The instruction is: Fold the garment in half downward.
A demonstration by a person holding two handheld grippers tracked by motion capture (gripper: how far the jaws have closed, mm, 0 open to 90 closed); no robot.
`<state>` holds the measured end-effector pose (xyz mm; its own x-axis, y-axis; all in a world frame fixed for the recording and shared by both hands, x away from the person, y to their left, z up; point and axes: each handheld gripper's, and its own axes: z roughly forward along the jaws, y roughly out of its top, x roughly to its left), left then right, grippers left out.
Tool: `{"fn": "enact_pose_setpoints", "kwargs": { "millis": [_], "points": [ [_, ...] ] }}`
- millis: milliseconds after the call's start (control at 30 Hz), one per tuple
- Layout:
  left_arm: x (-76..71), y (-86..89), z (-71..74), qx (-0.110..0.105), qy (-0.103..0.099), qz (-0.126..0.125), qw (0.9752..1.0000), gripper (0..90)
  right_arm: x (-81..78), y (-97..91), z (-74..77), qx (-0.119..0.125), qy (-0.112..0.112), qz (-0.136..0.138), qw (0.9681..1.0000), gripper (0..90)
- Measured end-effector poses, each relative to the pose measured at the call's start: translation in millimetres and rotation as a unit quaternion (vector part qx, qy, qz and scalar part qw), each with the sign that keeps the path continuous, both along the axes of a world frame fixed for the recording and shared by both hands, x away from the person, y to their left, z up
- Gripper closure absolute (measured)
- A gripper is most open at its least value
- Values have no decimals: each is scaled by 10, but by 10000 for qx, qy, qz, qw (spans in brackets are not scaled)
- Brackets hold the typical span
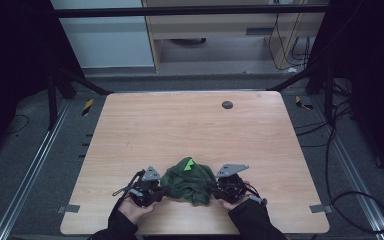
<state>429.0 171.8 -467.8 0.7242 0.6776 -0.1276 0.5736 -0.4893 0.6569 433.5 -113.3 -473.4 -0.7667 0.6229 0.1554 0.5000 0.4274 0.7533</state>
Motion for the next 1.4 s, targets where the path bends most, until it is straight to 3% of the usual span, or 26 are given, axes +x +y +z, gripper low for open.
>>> {"fn": "enact_pose_setpoints", "kwargs": {
  "millis": [67, 267, 433, 833, 933, 1167, 1400],
  "points": [
    [-3, 8, 29, -77, -28, 48, 10000, 792, -8, -9, 39, 58, -37, -28, 10000, 780],
    [-29, 114, 192, -231, -154, 156, 9995, 746, -20, -72, 158, 226, -194, -105, 9995, 751],
    [-33, 172, 247, -303, -230, 241, 9990, 737, -23, -116, 224, 317, -257, -179, 9990, 737],
    [165, 275, 374, -437, -482, 670, 9956, 806, 139, -234, 380, 441, -460, -557, 9964, 789],
    [207, 261, 375, -386, -642, 773, 9942, 828, 215, -243, 384, 438, -462, -703, 9955, 822],
    [334, 210, 357, -441, -799, 922, 9916, 865, 329, -217, 383, 423, -508, -810, 9945, 870],
    [514, 106, 320, -497, -811, 1005, 9904, 896, 455, -164, 355, 460, -505, -944, 9932, 899]
  ]
}}
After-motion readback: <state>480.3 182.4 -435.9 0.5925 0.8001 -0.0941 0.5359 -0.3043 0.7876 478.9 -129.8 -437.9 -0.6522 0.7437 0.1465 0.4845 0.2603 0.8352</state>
